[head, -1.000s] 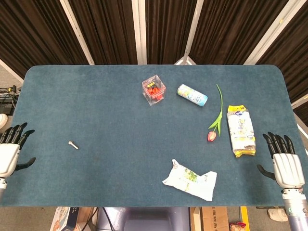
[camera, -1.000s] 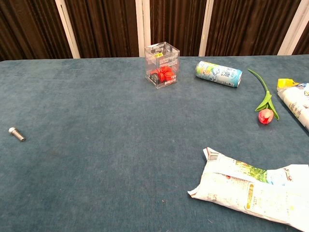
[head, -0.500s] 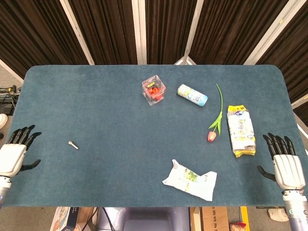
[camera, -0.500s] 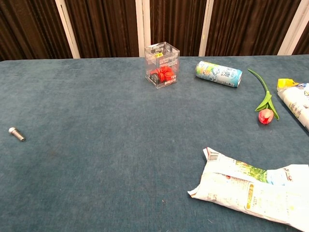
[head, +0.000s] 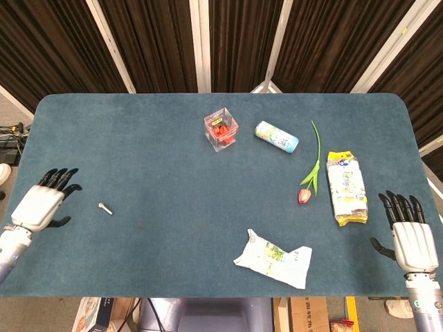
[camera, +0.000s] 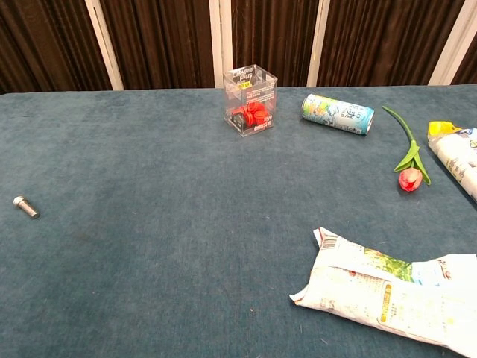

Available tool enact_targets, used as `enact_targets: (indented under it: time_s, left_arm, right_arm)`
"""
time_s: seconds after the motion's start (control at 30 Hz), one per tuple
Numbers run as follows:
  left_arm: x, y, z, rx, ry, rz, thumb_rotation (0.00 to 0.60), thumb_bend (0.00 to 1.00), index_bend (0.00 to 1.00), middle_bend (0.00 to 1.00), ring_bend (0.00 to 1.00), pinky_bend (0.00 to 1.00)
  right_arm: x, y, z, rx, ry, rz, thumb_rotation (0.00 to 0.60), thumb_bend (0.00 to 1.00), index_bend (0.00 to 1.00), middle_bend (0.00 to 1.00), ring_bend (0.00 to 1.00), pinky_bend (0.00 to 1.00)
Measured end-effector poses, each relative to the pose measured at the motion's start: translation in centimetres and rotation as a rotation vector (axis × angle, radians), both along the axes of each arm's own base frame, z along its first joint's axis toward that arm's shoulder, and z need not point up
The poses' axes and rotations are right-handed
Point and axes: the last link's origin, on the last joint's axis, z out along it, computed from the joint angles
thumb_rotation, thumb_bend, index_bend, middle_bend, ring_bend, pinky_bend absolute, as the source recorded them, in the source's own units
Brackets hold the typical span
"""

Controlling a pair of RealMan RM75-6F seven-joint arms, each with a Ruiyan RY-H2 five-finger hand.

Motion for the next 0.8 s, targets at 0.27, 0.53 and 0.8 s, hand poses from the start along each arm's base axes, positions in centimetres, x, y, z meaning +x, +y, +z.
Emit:
enact_targets:
  time_s: [0.27, 0.53, 0.8]
  left_arm:
    - [1.1, 1.3, -1.6, -0.136, 0.127, -0.032, 0.600, 0.32, 0.32, 0.00, 0.02, 0.05]
    - [0.1, 2.2, -5.1, -0.194, 0.132, -0.054, 0.600, 0.37, 0.39, 0.00, 0.02, 0.05]
    - [0.1, 3.0, -6.6, -0.185, 0.083, -0.102, 0.600, 0.39, 0.42, 0.02, 0.02, 0.05]
  right_arm:
    - [0.1, 0.1, -0.5, 0.011, 0.007, -0.006, 0.600, 0.19, 0.11, 0.10, 0.10, 0.03]
    - [0.0, 0.0, -0.6, 0.012, 0.004, -0.014, 0.600, 0.19, 0.11, 0.10, 0.10, 0.03]
    - [-0.1, -0.1, -0.8, 0.019, 0.007, -0.020, 0.600, 0.19, 0.11, 0.10, 0.10, 0.03]
